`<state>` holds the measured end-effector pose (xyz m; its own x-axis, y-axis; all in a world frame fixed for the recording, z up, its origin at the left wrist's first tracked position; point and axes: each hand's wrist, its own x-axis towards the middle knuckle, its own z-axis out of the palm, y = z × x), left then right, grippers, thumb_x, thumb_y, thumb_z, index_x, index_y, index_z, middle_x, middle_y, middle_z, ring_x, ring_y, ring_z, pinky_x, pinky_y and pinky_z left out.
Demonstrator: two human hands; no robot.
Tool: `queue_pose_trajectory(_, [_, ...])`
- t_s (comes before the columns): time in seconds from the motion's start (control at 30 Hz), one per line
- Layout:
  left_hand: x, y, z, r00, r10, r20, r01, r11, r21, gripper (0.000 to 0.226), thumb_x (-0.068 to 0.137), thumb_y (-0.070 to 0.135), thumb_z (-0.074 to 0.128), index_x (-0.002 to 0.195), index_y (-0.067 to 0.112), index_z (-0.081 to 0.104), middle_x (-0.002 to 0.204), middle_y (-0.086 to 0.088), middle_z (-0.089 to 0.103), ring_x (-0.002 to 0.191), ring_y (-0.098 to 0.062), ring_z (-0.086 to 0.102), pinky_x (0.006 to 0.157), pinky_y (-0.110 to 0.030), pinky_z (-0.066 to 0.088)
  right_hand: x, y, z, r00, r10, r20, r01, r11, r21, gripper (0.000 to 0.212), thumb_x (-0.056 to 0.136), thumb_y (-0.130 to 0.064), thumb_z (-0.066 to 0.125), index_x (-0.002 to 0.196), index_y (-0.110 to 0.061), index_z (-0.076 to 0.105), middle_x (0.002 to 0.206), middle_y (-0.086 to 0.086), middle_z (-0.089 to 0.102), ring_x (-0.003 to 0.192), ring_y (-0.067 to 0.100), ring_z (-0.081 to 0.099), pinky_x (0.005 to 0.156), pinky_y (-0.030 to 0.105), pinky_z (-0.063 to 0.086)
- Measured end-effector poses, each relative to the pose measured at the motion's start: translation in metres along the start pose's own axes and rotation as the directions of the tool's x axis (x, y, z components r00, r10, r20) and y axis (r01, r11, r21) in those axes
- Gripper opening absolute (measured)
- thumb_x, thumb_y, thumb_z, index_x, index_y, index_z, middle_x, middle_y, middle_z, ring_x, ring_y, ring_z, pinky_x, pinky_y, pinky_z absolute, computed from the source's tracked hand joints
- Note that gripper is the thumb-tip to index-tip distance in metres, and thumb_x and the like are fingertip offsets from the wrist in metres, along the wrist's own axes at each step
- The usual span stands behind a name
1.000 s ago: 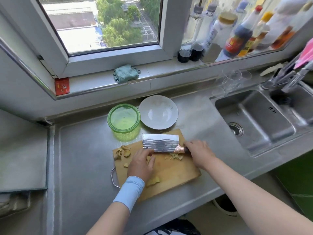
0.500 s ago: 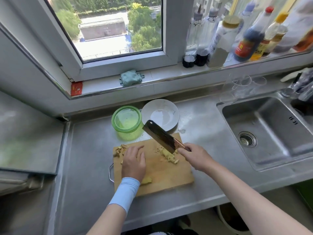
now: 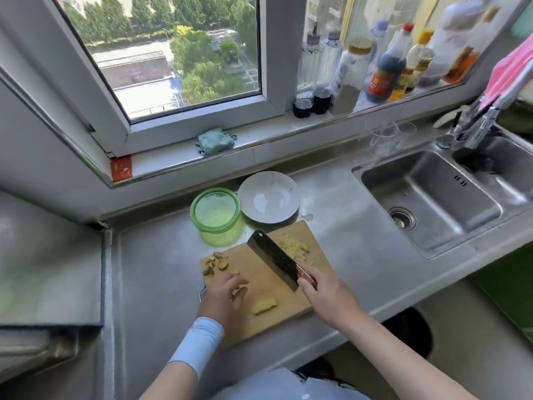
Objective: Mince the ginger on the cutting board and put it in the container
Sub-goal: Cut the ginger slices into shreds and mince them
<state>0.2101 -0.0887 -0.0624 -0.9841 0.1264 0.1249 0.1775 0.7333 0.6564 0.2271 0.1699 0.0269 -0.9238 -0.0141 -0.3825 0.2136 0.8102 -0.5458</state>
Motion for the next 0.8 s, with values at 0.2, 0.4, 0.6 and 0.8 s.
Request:
queue_pose_trajectory(0.2, [-0.012,-0.027,0.019,0.904,0.384,0.189,-0.388,0.921,-0.019,0.016,0.088,0.017,0.063,0.102,0.024,0.067,0.103,0.003,0.063,0.087,-0.017,0.060,0.070,-0.026,0.051,-0.028,-0.011,0.049,0.999,0.010,-0.046,-0.013,0.997,-0.072,0.029,0.104,-0.037,0.039,0.130,-0.034,0.051,0.094,-0.007,0.060,0.088,0.021,0.057,0.070,0.035,0.044])
queue_pose_trajectory(0.4, [-0.012,-0.015,0.040,0.856,0.500,0.129,-0.500,0.865,-0.039,0.022,0.103,0.030,0.043,0.104,0.022,0.062,0.100,-0.002,0.059,0.083,-0.019,0.051,0.071,-0.030,0.045,-0.038,-0.012,0.067,0.992,0.057,-0.108,-0.067,0.993,-0.098,0.030,0.102,-0.037,0.039,0.131,-0.033,0.049,0.103,-0.001,0.067,0.094,0.027,0.061,0.076,0.039,0.050])
queue_pose_trajectory(0.6, [-0.010,-0.016,0.044,0.830,0.531,0.172,-0.542,0.840,0.019,0.026,0.091,0.012,0.046,0.100,0.017,0.070,0.094,0.000,0.060,0.079,-0.020,0.051,0.055,-0.031,0.052,-0.043,-0.014,0.082,0.995,0.070,-0.070,-0.078,0.990,-0.117,0.045,0.103,-0.035,0.038,0.147,-0.039,0.037,0.113,0.001,0.069,0.102,0.027,0.061,0.080,0.038,0.047])
queue_pose_trajectory(0.8, [-0.008,-0.017,0.046,0.780,0.604,0.162,-0.623,0.773,0.120,0.024,0.086,0.003,0.049,0.084,0.011,0.071,0.081,-0.004,0.059,0.072,-0.021,0.048,0.044,-0.034,0.047,-0.041,-0.018,0.086,0.995,0.078,-0.057,-0.084,0.991,-0.103,0.035,0.104,-0.035,0.038,0.138,-0.034,0.043,0.102,0.005,0.071,0.096,0.032,0.062,0.076,0.041,0.048])
